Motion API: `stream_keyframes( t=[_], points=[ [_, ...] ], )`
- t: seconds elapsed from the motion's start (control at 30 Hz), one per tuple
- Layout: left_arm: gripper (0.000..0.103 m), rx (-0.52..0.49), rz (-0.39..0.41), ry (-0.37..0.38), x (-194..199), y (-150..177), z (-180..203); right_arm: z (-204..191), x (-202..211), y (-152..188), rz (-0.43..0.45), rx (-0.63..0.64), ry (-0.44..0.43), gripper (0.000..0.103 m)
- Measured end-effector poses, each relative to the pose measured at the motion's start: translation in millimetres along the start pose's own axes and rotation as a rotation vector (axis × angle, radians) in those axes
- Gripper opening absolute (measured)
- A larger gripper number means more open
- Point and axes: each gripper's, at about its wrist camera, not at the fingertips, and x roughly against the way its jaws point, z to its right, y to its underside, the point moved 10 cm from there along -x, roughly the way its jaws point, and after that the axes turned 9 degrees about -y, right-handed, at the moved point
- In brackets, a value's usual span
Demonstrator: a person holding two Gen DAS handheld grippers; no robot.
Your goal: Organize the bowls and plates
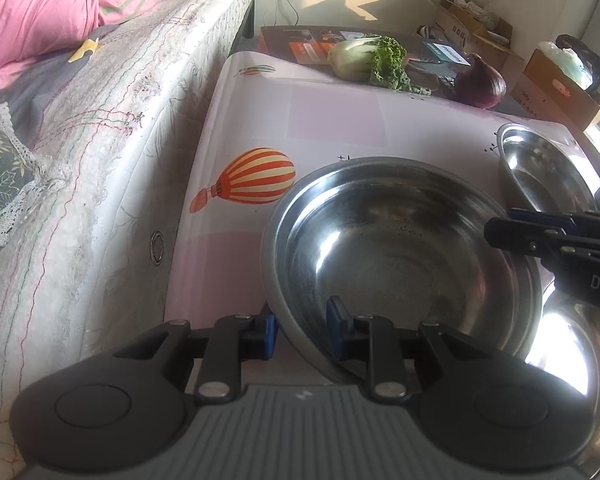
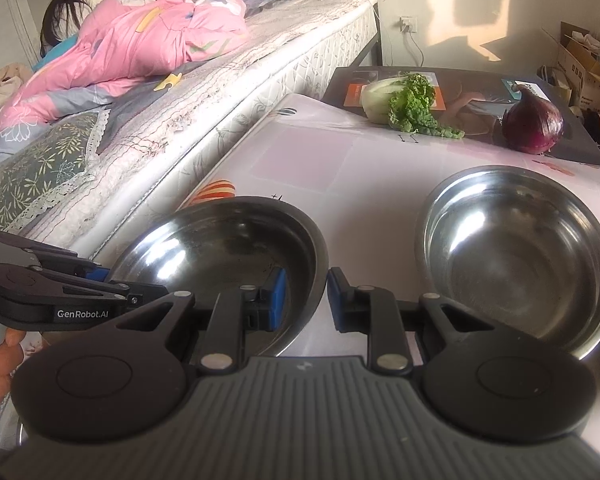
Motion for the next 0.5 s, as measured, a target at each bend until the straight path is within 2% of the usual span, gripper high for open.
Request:
stream_keyframes(
  t=[0.17, 0.5],
  points=[
    [0.027, -0.023, 0.021, -0.013, 0, -1, 3, 2, -1, -1, -0.001, 0.002, 0.007, 0.022],
    [0.027, -0.031, -0.003, -0.001, -12, 0, 4, 6, -9, 1, -0.01, 0.003, 0.013, 0.022]
  ],
)
